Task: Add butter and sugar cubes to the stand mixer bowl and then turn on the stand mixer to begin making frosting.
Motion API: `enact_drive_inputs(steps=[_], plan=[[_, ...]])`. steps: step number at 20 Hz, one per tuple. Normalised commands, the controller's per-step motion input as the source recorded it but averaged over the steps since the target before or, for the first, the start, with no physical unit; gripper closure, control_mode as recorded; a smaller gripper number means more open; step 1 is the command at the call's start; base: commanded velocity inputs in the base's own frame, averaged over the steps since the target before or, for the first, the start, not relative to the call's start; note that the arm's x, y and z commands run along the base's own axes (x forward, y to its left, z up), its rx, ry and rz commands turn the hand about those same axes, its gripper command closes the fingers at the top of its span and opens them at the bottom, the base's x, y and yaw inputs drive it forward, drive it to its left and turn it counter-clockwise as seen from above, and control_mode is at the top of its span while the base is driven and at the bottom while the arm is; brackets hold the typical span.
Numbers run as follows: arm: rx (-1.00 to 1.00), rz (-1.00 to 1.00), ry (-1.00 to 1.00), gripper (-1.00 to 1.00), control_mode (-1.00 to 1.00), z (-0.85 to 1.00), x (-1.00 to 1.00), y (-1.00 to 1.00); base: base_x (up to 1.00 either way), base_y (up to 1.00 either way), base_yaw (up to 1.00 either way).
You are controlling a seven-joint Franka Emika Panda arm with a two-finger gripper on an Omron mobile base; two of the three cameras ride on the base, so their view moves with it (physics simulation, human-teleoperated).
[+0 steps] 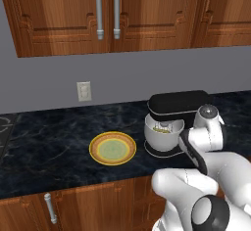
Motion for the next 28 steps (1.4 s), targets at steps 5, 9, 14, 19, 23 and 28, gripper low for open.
enact_drive_inputs(steps=[5, 9, 14, 19, 23, 28], plan=[[0.00, 0.00, 0.00, 1.00, -1.00, -0.02, 0.10, -0.03, 0.00, 0.00, 0.00], [0.09, 0.00, 0.00, 1.00, -1.00, 0.00, 0.00, -0.30, 0.00, 0.00, 0.00], [0.16, 0.00, 0.00, 1.00, -1.00, 0.00, 0.00, -0.38, 0.00, 0.00, 0.00], [0.16, 0.00, -0.01, 1.00, -1.00, 0.00, 0.00, -0.37, 0.00, 0.00, 0.00], [0.16, 0.00, 0.00, 1.00, -1.00, 0.00, 0.01, -0.42, 0.00, 0.00, 0.00], [0.19, 0.00, 0.00, 1.00, -1.00, 0.00, 0.03, -0.45, 0.00, 0.00, 0.00]])
